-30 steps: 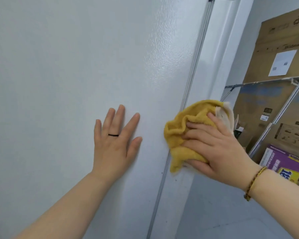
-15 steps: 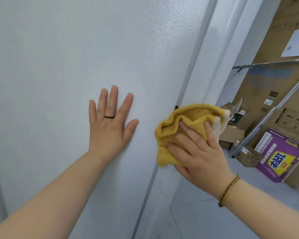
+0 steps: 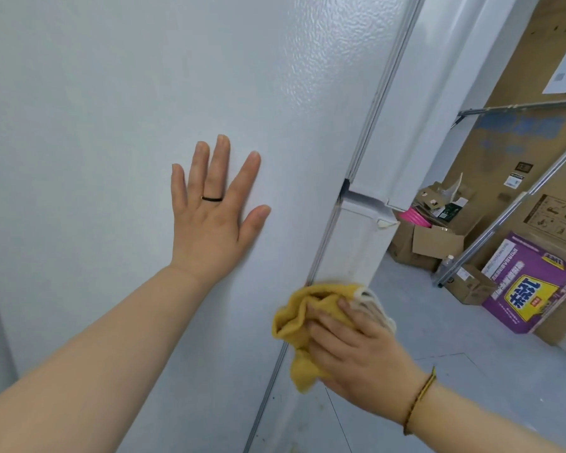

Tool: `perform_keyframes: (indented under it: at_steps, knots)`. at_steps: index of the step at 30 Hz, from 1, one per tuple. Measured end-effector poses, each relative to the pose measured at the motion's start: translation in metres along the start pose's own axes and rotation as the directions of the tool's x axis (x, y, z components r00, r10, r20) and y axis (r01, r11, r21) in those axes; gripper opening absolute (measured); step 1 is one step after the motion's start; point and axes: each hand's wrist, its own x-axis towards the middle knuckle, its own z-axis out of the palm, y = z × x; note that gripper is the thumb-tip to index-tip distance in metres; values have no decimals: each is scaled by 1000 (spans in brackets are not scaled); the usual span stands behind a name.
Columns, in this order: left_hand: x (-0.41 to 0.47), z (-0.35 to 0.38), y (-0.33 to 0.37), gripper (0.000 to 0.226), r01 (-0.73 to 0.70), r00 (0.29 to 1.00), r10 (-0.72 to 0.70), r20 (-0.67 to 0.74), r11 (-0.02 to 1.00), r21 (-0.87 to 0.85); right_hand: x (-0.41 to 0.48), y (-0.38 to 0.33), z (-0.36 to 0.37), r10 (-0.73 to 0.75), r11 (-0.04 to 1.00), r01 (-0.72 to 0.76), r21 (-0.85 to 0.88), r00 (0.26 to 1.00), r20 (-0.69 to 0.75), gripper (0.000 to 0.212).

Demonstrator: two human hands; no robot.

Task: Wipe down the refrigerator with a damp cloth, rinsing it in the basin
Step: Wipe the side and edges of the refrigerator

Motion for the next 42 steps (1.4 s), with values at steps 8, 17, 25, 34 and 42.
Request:
perform_keyframes:
  at_steps: [8,17,25,34,42]
  knots:
    - [1,3,1,54,-10,1000,10,-4,1000,24,32,69,-22,289,949,-316,-1,869,-401,29]
    - [2,-3,1,55,-2,1000,2,31,1000,15,9,13,2,71,995,-83,-46,974,-216,28]
    - [1,-6,1,56,6,999,-6,49,1000,11,23,31,-7,332,930,-366,-24,867,-371,29]
    - [0,-9,-1,58,0,996,1,87,1000,-3,1,3,7,115,988,-133,-78,972,-207,28]
    - [-1,-7,-1,58,7,998,-7,69,1000,-2,29,24,-2,397,904,-428,-3,842,-366,27]
